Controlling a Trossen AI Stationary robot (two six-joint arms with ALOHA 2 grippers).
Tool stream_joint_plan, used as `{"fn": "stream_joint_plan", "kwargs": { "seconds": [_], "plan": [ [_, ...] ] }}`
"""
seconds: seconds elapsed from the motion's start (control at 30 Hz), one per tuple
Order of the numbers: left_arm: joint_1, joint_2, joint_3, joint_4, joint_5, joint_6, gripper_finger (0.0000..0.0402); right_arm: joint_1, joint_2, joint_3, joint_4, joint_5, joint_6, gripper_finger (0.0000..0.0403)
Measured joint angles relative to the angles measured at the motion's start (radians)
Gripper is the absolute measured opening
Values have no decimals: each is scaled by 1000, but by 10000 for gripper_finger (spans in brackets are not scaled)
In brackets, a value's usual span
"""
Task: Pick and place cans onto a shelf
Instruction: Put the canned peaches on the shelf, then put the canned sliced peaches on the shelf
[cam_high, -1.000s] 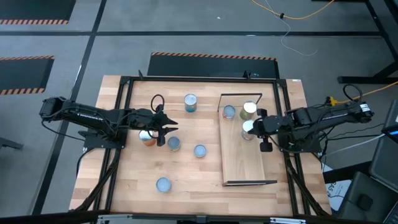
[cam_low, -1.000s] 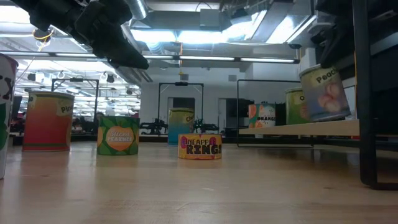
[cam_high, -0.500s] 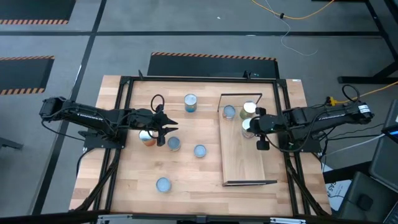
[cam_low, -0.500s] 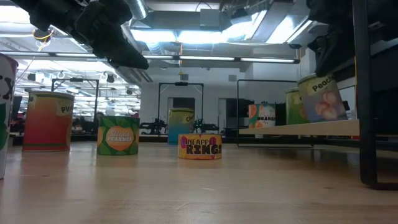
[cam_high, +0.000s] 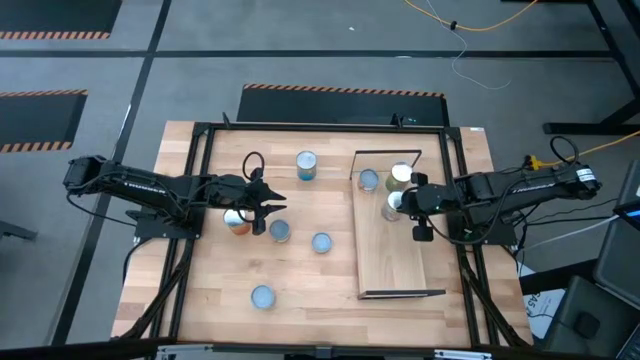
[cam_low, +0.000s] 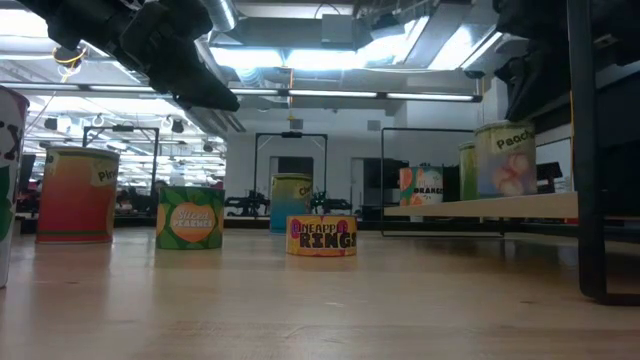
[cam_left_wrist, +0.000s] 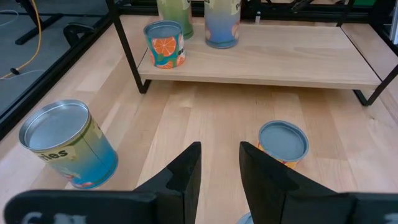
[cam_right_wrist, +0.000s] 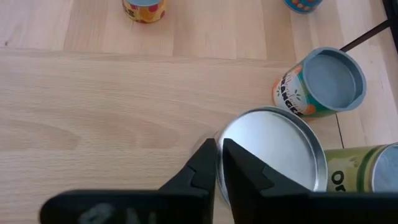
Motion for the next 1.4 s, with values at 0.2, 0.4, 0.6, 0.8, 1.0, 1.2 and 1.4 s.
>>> {"fn": "stream_joint_plan", "kwargs": {
  "seconds": [0.2,0.4,0.6,0.8,1.0,1.2,1.4],
  "plan": [
    [0,0,0,0,0,0,102,0,0,0,0,0,0,34],
    [0,0,0,0,0,0,102,0,0,0,1,0,0,35],
    [0,0,0,0,0,-29,102,0,0,24,-3,-1,-8,35],
    [0,0,0,2,0,-80,102,0,0,104,-3,-1,-11,35],
    [-7,1,0,88,38,-124,102,0,-1,152,18,0,-12,35],
    [-91,16,11,163,11,-124,102,0,-1,152,34,0,-12,36],
    [-192,92,112,149,-69,-123,102,0,-1,152,51,1,-10,68]
  ]
}}
